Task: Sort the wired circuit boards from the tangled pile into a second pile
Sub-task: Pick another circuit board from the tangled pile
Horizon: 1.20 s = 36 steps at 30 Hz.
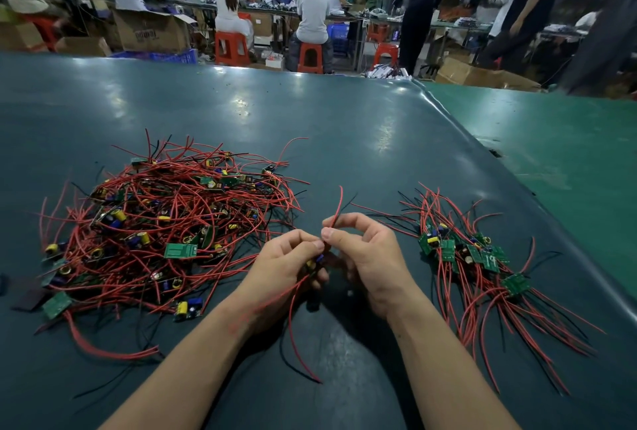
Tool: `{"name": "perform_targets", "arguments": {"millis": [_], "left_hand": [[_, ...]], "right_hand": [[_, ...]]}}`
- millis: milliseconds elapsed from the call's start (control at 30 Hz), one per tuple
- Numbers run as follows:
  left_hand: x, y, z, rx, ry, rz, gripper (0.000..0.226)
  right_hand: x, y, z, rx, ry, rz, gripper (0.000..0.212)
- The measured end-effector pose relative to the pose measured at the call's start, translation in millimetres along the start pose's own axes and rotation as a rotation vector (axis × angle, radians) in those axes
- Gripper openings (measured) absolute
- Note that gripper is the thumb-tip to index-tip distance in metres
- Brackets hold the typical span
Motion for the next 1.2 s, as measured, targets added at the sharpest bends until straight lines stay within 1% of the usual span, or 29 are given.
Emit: {"name": "perform_targets", "arguments": {"millis": [67,133,233,400,600,767,867,967,1067,1200], "left_hand": [[-0.3,-0.9,2.0,0.004,-0.017,-0.007,0.016],[-1.2,-2.2,3.0,0.014,-0.041,-0.010,0.017],[-2.4,-2.3,4.4,0.027,-0.056,-0.002,0.016],[-2.4,-1.4,3.2,0.030,-0.039,-0.010,0.014],[-2.9,-3.9,4.3,0.068,0.026,-0.016,0.025],[-4.2,-6.1,6.8,0.118,0.063,-0.021,0.022],[-3.6,-7.7,5.5,0.145,0.056,-0.024,0.020],[-3.6,-8.4,4.7,0.196,0.040,-0.009,0.018],[-2.7,-8.0,3.3,0.241,0.010,0.013,0.018],[0.1,-5.9,2.2,0.267,-0.006,0.013,0.021]], "right_hand": [[-0.3,-0.1,0.7,0.034,-0.007,-0.038,0.010],[1.1,0.8,0.5,0.028,-0.035,-0.108,0.012],[3.5,2.8,-4.0,-0.049,-0.106,-0.199,0.012],[4.8,2.7,-4.5,-0.144,-0.227,-0.277,0.009],[6.2,5.2,-10.0,-0.239,-0.209,-0.300,0.017],[5.8,5.6,-9.7,-0.311,-0.220,-0.315,0.032],[6.4,7.1,-12.5,-0.327,-0.184,-0.305,0.024],[6.4,10.0,-17.5,-0.326,-0.094,-0.283,0.018],[5.3,13.5,-25.0,-0.309,-0.014,-0.252,0.018],[6.0,12.9,-26.1,-0.292,-0.007,-0.288,0.020]]}}
Point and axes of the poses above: each hand's wrist, its own y-axis towards the middle knuckle, its own z-axis out of the palm, x = y × z, the point moved 3 cm from there along y, towards the middle knuckle, and after that the axes turned 3 degrees about x, right-handed, at the moved point
